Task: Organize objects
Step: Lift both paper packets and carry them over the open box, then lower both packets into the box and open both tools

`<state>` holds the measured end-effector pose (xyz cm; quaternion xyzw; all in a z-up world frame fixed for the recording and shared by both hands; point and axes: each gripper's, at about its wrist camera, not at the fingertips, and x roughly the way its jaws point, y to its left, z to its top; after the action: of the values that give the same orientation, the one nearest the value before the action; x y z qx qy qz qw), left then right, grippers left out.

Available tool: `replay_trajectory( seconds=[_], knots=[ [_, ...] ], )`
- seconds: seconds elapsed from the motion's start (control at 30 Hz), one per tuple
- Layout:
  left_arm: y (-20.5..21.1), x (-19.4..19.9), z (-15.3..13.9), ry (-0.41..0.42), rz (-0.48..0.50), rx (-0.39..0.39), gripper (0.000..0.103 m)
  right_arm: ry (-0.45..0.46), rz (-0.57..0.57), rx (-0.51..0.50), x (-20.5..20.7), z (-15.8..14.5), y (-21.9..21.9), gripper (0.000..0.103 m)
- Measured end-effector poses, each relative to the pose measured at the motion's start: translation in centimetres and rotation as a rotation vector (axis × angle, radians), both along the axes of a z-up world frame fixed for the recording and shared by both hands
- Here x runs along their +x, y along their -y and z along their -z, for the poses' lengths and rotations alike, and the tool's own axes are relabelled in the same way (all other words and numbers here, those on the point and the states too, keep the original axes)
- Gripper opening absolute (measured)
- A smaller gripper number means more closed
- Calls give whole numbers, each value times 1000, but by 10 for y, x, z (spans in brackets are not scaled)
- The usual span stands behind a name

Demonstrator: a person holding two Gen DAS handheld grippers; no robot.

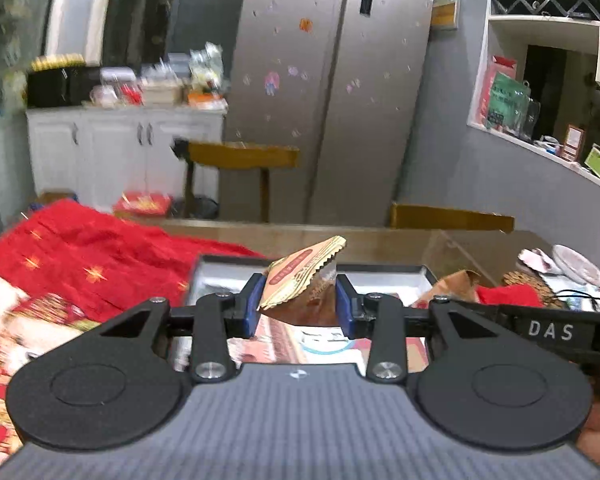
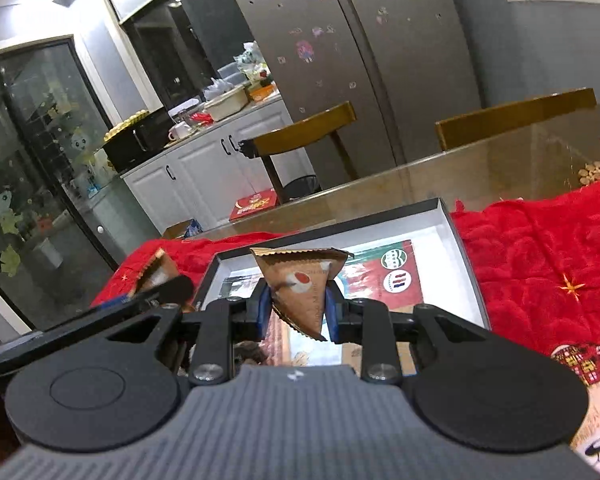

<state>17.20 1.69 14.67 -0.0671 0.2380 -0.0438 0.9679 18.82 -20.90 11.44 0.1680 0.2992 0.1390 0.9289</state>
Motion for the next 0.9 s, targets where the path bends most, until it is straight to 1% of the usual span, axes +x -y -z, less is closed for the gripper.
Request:
replay_trajectory(
  seconds=[0.07,0.2,0.27,0.43,0.5,0.6,0.77,0.9],
  knots=[
    [1,14,5,-37,21,-21,43,-22,8,-14,10,9,2,31],
    [5,32,29,-92,42,-17,43,-68,23,-27,21,30,6,31],
    [8,36,41,-119,61,-3,43,-98,24,-24,27,40,7,31],
    [6,44,64,-175,98,-37,43,-160,27,-37,37,60,4,31],
    [11,46,71,-193,117,-23,43,-191,26,-29,39,67,4,31],
    [16,48,80,-199,116,16,43,-215,23,-18,39,73,5,31],
    [15,51,87,-215,119,2,43,-228,17,-20,39,74,3,31],
    [15,52,90,-222,111,13,43,-234,10,-25,40,73,2,31]
  ],
)
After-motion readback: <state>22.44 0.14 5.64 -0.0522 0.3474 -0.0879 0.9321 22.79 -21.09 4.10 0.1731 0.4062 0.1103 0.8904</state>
